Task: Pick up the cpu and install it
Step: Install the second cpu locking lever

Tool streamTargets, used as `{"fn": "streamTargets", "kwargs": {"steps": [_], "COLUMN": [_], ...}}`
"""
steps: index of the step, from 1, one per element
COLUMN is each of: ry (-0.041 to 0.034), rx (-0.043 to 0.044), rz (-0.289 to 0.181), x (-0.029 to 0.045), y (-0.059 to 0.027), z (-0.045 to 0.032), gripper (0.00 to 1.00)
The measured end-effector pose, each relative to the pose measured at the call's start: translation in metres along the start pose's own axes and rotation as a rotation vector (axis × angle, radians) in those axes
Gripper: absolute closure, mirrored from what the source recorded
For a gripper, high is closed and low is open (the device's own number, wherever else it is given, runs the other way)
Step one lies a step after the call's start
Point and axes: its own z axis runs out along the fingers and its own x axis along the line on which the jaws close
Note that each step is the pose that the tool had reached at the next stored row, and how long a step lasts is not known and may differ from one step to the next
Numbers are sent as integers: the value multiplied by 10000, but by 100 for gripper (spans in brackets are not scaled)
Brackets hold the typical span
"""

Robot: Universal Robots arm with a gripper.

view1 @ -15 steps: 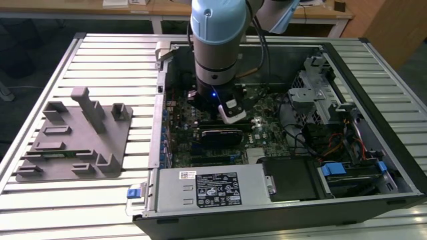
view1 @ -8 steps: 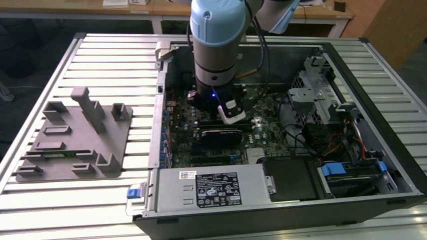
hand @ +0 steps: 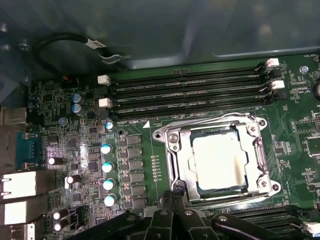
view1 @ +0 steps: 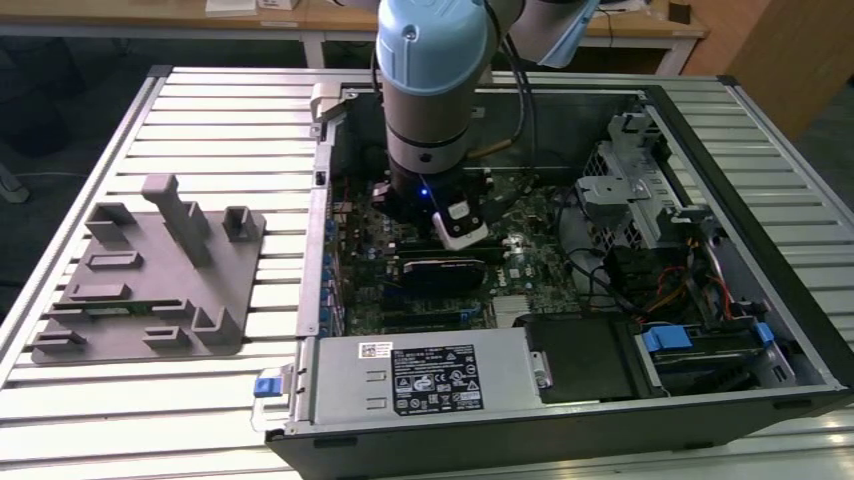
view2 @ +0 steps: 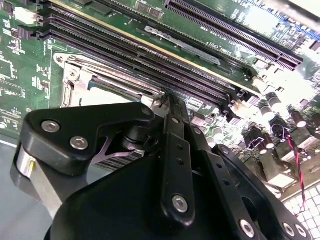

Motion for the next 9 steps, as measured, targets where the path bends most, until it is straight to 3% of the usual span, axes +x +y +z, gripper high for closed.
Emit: {"fn": "streamTargets", "kwargs": {"steps": [9], "ry": [-2], "rx": [0], "rz": [1], "x": [4], "y": [-1], "z": [1], "gripper": [89]}}
